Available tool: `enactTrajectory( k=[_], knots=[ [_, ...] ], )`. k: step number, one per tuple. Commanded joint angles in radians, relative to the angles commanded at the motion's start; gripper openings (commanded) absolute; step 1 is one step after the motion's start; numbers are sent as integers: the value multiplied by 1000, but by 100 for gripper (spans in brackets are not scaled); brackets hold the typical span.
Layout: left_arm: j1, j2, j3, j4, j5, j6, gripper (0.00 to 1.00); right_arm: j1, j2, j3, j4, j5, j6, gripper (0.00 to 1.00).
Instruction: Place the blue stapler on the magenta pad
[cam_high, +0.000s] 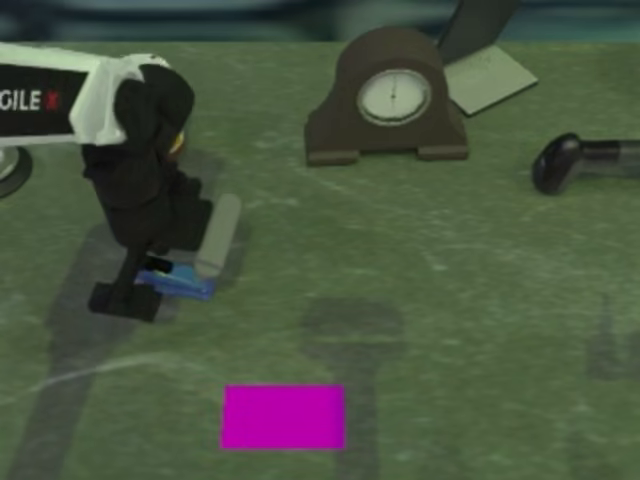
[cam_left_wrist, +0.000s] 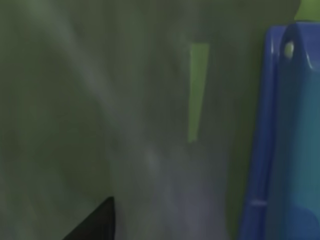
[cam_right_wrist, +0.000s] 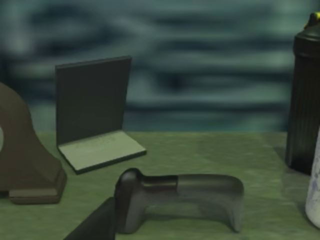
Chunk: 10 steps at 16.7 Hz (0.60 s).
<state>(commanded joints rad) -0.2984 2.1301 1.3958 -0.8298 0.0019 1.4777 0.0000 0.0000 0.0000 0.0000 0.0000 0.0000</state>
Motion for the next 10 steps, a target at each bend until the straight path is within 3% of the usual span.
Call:
enactTrajectory(
  k=[3, 10],
  knots=[
    [0, 0, 0, 0, 0, 0, 100, 0, 0, 0, 0, 0, 0, 100],
    [0, 0, 0, 0, 0, 0, 47, 0, 0, 0, 0, 0, 0, 100]
  ],
)
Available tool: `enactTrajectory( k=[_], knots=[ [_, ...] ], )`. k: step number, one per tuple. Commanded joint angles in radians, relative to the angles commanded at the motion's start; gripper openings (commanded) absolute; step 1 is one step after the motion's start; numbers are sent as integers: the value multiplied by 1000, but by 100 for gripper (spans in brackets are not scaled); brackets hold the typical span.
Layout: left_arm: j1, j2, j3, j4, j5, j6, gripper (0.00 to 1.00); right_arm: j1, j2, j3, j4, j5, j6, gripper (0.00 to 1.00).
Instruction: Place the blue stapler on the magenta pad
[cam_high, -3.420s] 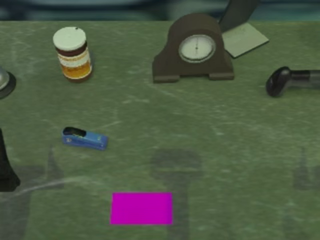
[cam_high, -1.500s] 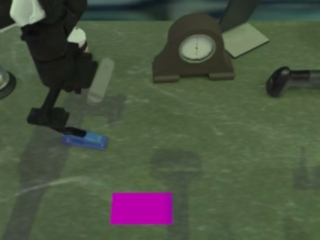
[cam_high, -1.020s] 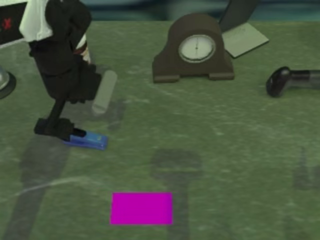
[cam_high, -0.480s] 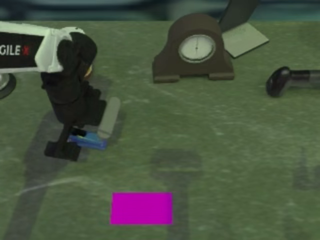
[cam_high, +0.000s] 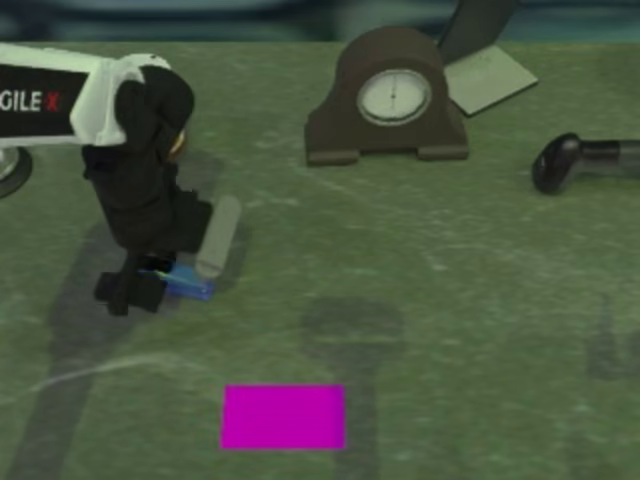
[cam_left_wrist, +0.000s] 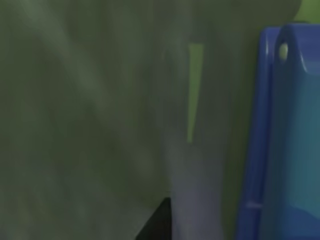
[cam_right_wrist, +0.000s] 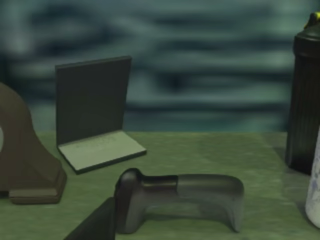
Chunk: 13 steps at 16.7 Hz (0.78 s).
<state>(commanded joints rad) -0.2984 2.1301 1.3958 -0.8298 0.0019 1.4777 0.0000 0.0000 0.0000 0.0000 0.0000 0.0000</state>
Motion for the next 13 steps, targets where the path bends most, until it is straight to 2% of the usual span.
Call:
enactTrajectory(
  k=[6, 13],
  knots=[
    [0, 0, 0, 0, 0, 0, 2, 0, 0, 0, 0, 0, 0, 100],
    [0, 0, 0, 0, 0, 0, 0, 0, 0, 0, 0, 0, 0, 100]
  ],
)
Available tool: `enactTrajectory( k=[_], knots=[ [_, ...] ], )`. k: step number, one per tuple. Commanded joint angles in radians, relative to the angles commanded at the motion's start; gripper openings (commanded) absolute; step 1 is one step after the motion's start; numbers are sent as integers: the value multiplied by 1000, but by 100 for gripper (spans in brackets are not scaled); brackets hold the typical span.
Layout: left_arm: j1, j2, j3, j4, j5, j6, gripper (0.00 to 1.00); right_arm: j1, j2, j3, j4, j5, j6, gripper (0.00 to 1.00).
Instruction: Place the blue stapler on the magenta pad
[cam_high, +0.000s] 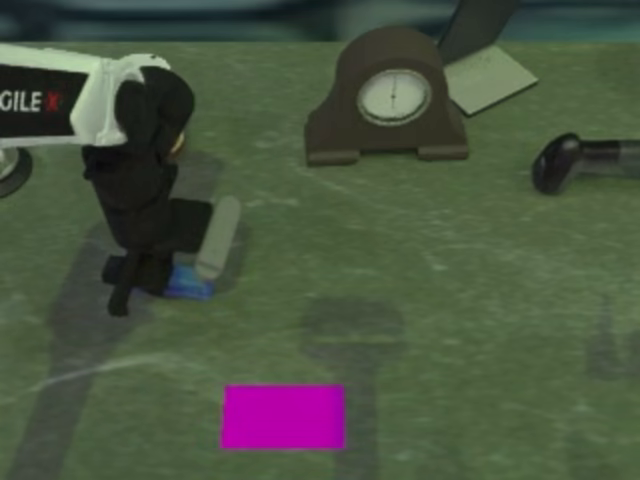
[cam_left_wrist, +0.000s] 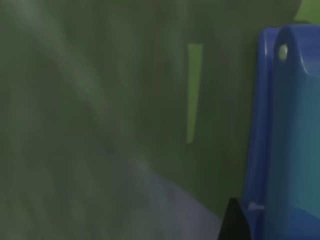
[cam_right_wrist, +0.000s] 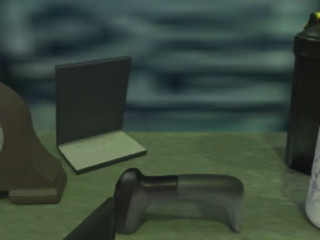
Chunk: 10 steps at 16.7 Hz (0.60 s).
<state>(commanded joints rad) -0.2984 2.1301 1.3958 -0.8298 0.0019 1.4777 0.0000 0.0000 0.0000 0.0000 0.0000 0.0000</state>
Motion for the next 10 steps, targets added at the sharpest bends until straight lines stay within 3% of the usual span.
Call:
enactTrajectory(
  k=[5, 10],
  knots=[
    [0, -14, 31, -46, 0, 2, 0, 0, 0, 0, 0, 0, 0, 100],
    [13, -79, 162, -254, 0, -1, 0, 0, 0, 0, 0, 0, 0, 100]
  ],
)
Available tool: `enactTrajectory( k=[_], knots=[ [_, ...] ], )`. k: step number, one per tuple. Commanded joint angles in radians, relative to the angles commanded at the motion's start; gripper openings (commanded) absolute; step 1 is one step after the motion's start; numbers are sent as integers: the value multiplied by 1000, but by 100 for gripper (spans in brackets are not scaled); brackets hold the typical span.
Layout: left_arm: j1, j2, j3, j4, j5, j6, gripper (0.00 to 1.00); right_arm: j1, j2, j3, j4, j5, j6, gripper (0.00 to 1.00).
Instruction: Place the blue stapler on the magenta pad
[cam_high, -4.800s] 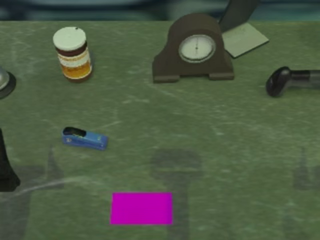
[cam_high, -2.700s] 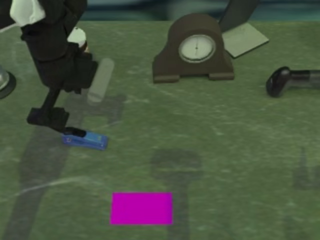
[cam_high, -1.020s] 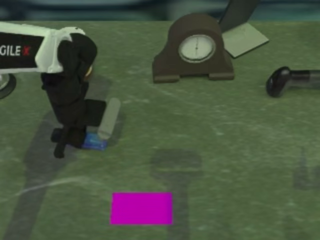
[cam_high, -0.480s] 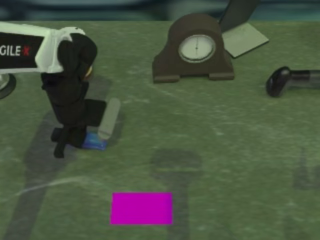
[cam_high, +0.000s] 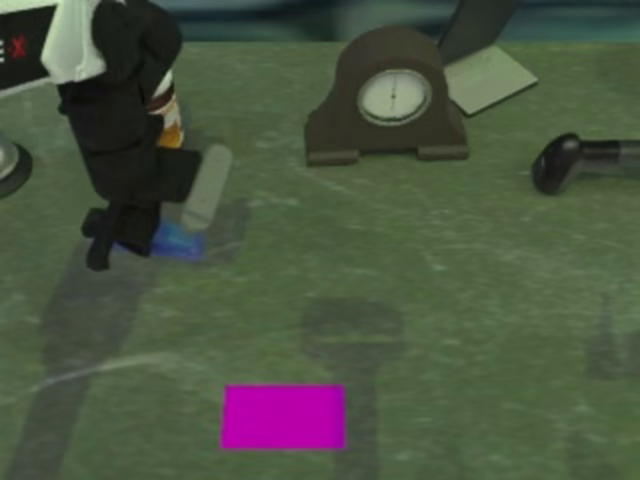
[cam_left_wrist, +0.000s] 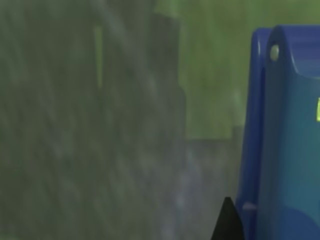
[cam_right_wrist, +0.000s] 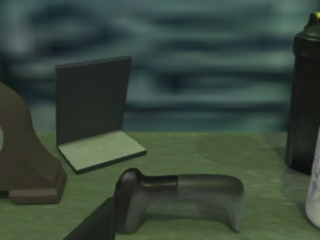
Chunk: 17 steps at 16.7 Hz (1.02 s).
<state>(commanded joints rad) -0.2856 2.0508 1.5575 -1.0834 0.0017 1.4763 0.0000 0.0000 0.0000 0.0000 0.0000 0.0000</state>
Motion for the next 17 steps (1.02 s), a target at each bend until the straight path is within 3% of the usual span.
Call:
enactTrajectory(
  k=[4, 11, 14, 17],
  knots=[
    [6, -44, 69, -105, -1, -5, 0, 0, 0, 0, 0, 0, 0, 100],
    [-7, -41, 69, -109, -5, -29, 0, 0, 0, 0, 0, 0, 0, 100],
    [-35, -37, 79, -133, -22, -147, 0, 0, 0, 0, 0, 0, 0, 100],
    [-76, -28, 94, -170, -46, -357, 0, 0, 0, 0, 0, 0, 0, 100]
  ],
)
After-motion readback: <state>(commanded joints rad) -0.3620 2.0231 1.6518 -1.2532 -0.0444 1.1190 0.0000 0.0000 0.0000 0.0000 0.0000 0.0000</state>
